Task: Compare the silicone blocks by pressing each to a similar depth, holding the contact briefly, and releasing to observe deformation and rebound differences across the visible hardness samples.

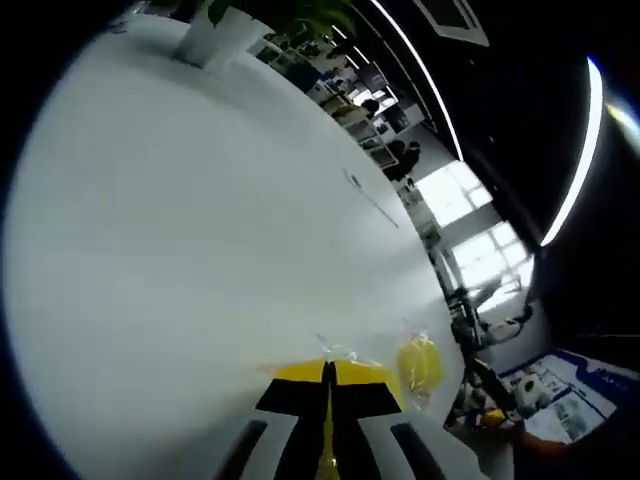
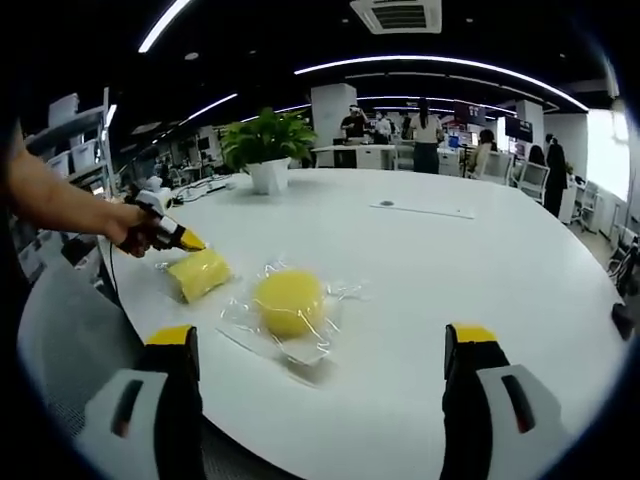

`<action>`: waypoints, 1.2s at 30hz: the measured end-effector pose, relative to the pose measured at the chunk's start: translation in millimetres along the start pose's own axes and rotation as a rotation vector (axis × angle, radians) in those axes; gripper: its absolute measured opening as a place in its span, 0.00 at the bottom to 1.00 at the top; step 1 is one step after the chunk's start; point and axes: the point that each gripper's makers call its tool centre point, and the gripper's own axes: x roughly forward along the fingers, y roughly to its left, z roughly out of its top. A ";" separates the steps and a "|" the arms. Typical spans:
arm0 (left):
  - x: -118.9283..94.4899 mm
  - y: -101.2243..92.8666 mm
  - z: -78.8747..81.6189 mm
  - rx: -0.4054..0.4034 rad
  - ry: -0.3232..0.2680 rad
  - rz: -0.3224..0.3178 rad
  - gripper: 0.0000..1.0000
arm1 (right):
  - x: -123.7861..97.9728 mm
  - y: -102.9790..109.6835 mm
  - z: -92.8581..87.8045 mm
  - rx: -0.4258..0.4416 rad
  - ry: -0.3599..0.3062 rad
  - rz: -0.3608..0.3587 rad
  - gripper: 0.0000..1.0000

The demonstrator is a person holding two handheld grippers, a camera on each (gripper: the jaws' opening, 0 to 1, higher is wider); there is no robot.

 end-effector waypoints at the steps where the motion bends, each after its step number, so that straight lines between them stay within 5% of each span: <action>1: -1.7 1.2 3.8 0.053 -0.021 0.021 0.00 | 0.3 0.1 -0.4 0.009 0.001 0.006 0.96; 7: -12.4 -17.6 19.7 0.167 -0.116 -0.003 0.00 | 0.8 -0.9 0.3 0.010 -0.001 0.005 0.96; 16: -24.8 -48.6 27.8 0.338 -0.113 0.021 0.00 | 1.2 -1.0 0.5 0.010 -0.003 0.005 0.96; 25: -37.3 -83.8 42.2 0.531 -0.176 0.029 0.00 | 0.3 0.1 1.0 0.012 -0.006 0.003 0.96; 36: -54.8 -139.5 70.2 0.645 -0.262 -0.037 0.00 | -0.4 0.5 1.0 0.009 -0.006 0.004 0.96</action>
